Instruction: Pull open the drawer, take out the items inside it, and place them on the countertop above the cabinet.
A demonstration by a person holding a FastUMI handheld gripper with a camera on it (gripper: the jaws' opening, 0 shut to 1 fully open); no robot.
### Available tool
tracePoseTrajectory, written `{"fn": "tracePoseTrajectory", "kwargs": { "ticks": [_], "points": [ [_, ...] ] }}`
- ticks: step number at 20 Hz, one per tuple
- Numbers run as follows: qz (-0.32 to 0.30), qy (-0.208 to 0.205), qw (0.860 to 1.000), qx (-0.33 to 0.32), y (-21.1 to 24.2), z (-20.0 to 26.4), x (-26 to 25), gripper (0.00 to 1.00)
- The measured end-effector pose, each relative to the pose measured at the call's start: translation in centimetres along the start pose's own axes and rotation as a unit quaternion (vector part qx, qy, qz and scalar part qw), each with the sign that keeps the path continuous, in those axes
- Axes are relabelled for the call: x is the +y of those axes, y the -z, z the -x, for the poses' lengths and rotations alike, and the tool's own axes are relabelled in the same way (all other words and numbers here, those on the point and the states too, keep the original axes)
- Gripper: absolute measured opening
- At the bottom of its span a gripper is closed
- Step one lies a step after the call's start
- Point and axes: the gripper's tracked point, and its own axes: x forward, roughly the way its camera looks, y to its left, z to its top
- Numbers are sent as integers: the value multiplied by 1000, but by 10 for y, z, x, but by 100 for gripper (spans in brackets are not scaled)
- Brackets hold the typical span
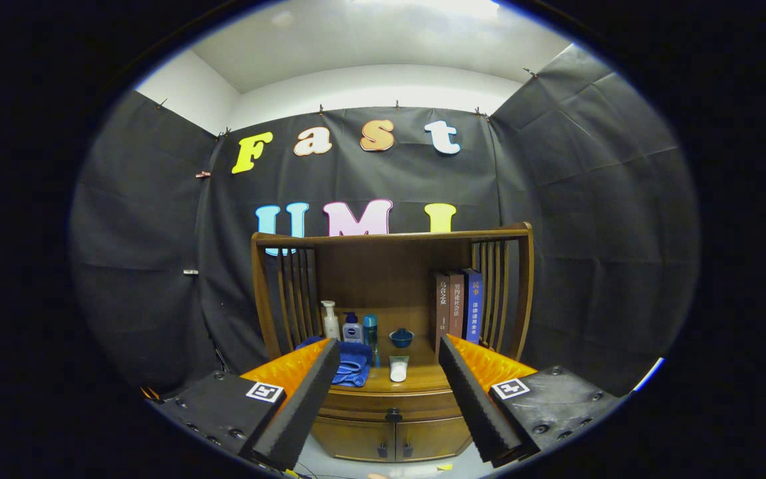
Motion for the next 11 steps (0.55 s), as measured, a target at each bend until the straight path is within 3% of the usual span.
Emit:
{"fn": "tracePoseTrajectory", "kwargs": {
  "ticks": [11],
  "points": [
    [1,-3,1000,3,0,2,2,98]
  ]
}}
